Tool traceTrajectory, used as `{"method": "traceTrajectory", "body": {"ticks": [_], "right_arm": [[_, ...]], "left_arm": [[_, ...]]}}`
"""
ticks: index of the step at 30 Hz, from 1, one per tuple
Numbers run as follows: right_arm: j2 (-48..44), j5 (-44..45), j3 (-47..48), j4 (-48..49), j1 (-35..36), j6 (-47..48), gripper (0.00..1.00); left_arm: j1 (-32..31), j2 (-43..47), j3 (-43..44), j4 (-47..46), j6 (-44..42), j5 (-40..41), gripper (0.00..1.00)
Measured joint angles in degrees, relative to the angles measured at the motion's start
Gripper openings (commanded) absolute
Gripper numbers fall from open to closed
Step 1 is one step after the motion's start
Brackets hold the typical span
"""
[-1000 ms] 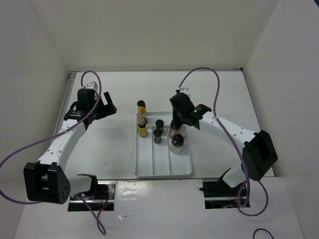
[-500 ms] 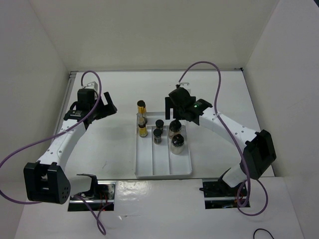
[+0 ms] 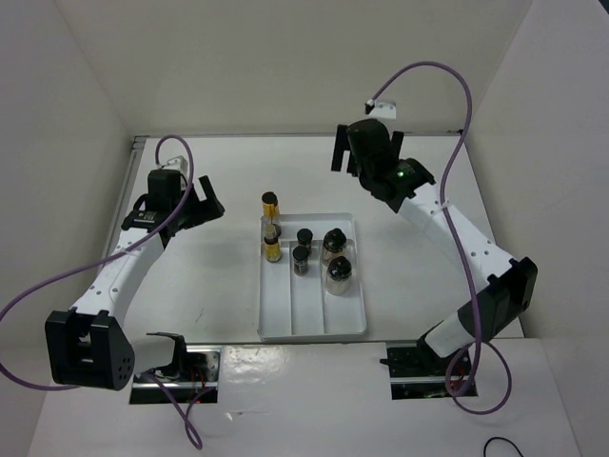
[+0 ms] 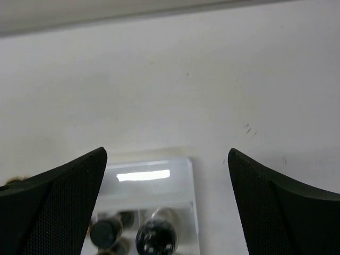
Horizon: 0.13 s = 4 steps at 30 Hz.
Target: Organize the condiment bottles
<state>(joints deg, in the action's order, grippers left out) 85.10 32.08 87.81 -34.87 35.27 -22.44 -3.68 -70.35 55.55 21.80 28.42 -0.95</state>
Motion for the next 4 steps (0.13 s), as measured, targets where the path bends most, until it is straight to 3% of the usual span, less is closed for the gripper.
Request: {"method": "traceTrajectory", "body": {"ticks": [4], "right_arm": [[3.8, 0.0, 4.2, 3.5, -6.7, 2.6, 0.99]], "left_arm": [[0.0, 0.0, 0.0, 0.0, 0.0, -0.7, 1.00]]}}
